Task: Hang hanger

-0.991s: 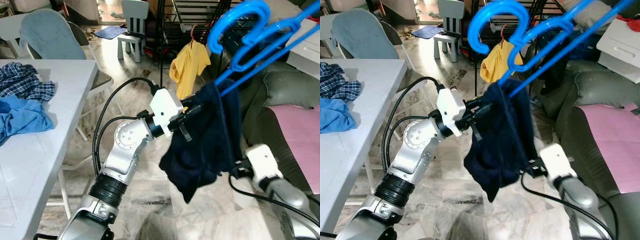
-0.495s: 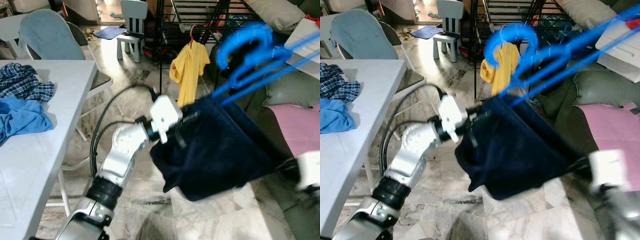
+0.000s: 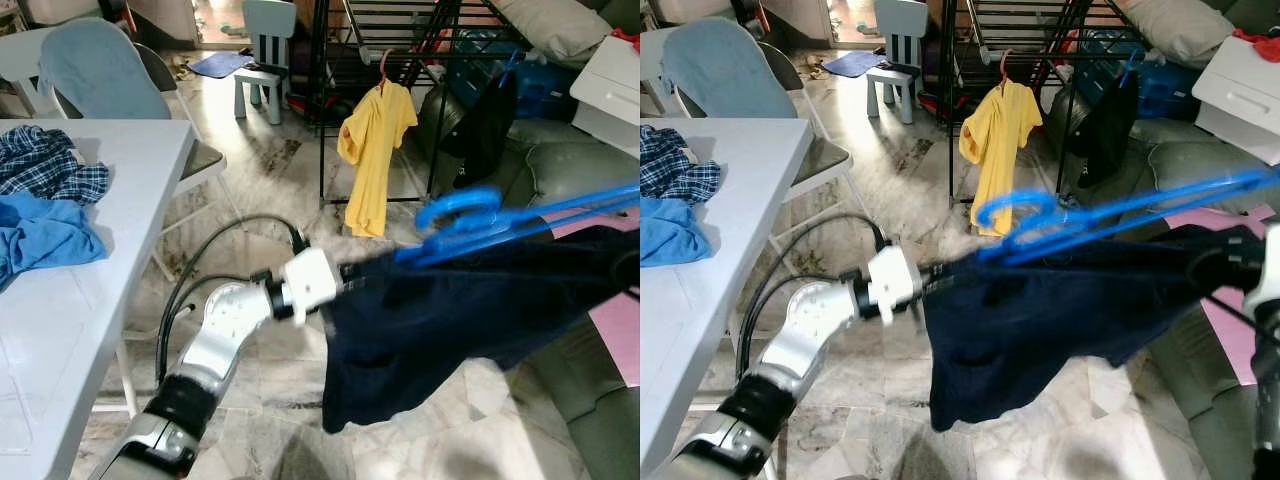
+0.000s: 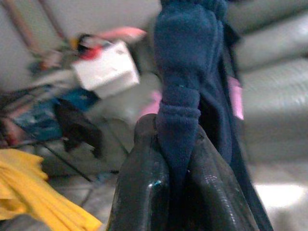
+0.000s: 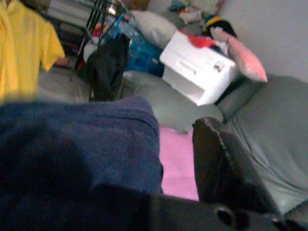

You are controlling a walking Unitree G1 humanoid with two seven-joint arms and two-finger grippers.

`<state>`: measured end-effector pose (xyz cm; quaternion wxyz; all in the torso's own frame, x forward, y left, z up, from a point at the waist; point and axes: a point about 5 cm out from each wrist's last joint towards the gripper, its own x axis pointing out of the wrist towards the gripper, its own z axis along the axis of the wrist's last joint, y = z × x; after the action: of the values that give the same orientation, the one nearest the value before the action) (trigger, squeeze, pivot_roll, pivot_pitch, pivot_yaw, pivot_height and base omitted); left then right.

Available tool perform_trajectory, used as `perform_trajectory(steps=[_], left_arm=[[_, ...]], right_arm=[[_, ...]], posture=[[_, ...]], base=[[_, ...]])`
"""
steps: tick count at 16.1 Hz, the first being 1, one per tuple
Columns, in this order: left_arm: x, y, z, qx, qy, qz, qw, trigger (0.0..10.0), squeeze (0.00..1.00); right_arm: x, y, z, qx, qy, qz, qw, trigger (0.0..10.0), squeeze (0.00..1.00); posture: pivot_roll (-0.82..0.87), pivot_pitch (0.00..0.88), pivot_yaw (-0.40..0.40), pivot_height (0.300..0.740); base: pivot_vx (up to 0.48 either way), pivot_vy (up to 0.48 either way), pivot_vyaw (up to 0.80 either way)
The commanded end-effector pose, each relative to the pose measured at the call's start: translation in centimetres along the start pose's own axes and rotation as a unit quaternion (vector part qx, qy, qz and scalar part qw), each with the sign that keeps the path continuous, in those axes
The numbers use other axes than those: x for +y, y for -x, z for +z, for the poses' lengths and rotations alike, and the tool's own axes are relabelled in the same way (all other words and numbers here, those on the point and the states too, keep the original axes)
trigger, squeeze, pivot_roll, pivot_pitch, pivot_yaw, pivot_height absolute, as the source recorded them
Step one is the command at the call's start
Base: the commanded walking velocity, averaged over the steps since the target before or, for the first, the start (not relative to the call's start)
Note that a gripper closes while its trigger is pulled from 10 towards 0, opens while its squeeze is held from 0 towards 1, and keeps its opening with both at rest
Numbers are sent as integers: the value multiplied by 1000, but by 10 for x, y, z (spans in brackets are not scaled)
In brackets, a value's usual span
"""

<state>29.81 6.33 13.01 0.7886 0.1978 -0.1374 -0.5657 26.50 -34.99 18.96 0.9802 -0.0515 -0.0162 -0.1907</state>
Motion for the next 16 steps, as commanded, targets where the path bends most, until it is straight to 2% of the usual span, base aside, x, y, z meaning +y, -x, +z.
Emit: perform_trajectory(steps=[1, 4, 7, 8, 9, 11, 13, 14, 16], left_arm=[[-7, 15, -15, 36, 5, -23, 999, 0, 0], [-19, 20, -26, 74, 0, -86, 994, 0, 0], [-17, 24, -36, 121, -6, -100, 988, 0, 0], [-14, 23, -39, 133, 5, -76, 988, 0, 0], [-9, 20, -41, 138, 43, -39, 989, 0, 0], [-4, 17, -43, 144, 83, 5, 986, 0, 0], [5, 15, -47, 161, 132, 61, 976, 0, 0], [6, 13, -45, 147, 139, 61, 977, 0, 0], [9, 13, -47, 163, 163, 81, 970, 0, 0]], right_arm=[[-24, -2, 18, -24, 5, -63, 998, 0, 0], [-21, -3, 29, -48, 9, -62, 997, 0, 0], [-17, -2, 32, -59, 15, -52, 997, 0, 0], [-16, -1, 33, -66, 15, -47, 997, 0, 0], [-14, 0, 35, -75, 12, -35, 996, 0, 0], [-7, 2, 38, -95, 3, -9, 995, 0, 0], [2, 4, 44, -115, 7, 26, 993, 0, 0], [4, 4, 46, -123, 11, 32, 992, 0, 0], [8, 5, 49, -138, 10, 48, 989, 0, 0]], posture=[[-2, 0, -79, 740], [-3, 0, -75, 740], [-7, 0, -70, 740], [-8, 0, -68, 740], [-8, 0, -68, 740], [-7, 0, -67, 740], [-8, 0, -66, 740], [-8, 0, -66, 740], [-6, 0, -66, 740]], base=[[0, 0, 0], [0, 0, 0], [0, 0, 0], [0, 0, 0], [0, 0, 0], [0, 0, 0], [0, 0, 0], [0, 0, 0], [0, 0, 0]])
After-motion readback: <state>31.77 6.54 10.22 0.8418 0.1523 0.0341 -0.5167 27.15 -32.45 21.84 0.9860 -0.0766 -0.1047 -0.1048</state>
